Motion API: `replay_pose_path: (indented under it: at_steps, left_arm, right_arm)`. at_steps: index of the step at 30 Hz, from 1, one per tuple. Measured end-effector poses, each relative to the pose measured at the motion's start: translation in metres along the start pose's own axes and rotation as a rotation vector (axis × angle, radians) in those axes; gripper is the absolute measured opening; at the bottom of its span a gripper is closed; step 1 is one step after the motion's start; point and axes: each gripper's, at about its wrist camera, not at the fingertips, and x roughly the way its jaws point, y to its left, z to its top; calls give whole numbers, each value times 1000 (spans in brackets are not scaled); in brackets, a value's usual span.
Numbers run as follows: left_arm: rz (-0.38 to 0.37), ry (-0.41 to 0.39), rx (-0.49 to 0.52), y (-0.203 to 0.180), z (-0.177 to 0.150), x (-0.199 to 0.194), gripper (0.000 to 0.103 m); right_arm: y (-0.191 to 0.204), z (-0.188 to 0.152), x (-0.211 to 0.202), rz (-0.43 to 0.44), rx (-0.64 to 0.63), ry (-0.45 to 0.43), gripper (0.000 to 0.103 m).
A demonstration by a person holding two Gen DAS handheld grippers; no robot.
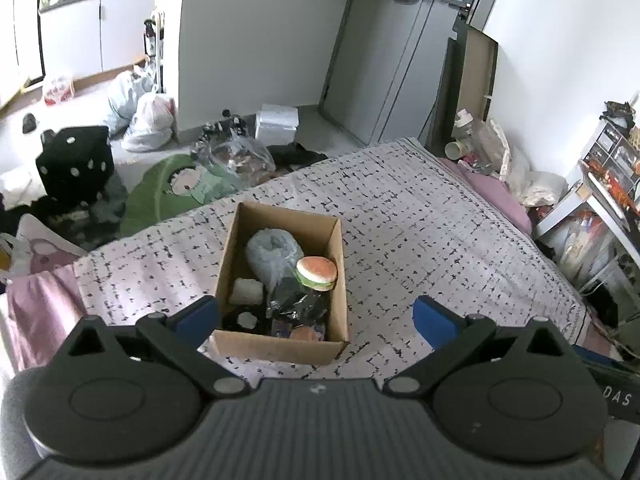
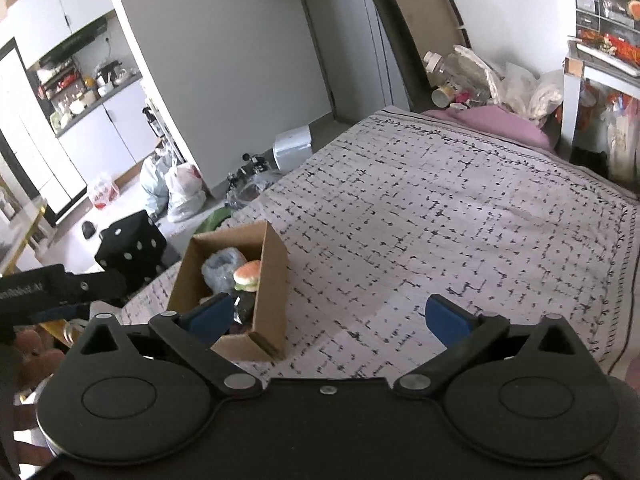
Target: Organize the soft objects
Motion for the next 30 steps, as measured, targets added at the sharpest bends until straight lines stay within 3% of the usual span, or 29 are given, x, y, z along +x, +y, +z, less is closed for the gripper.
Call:
replay_pose_path:
  at_steps: [7,12,30]
  left_arm:
    - [16,-15,15,-13,-13,-16,103]
    - [47,-11,87,-28,-28,-21,103]
    - [15,-30,148,-41,-64,-46,103]
  right_arm:
    - [-13,-6,-13,-18,9,13,103]
    - [-23,-18,-24,-5,-27,3,103]
    - [-17,-34,-51,-31,-65,-1,103]
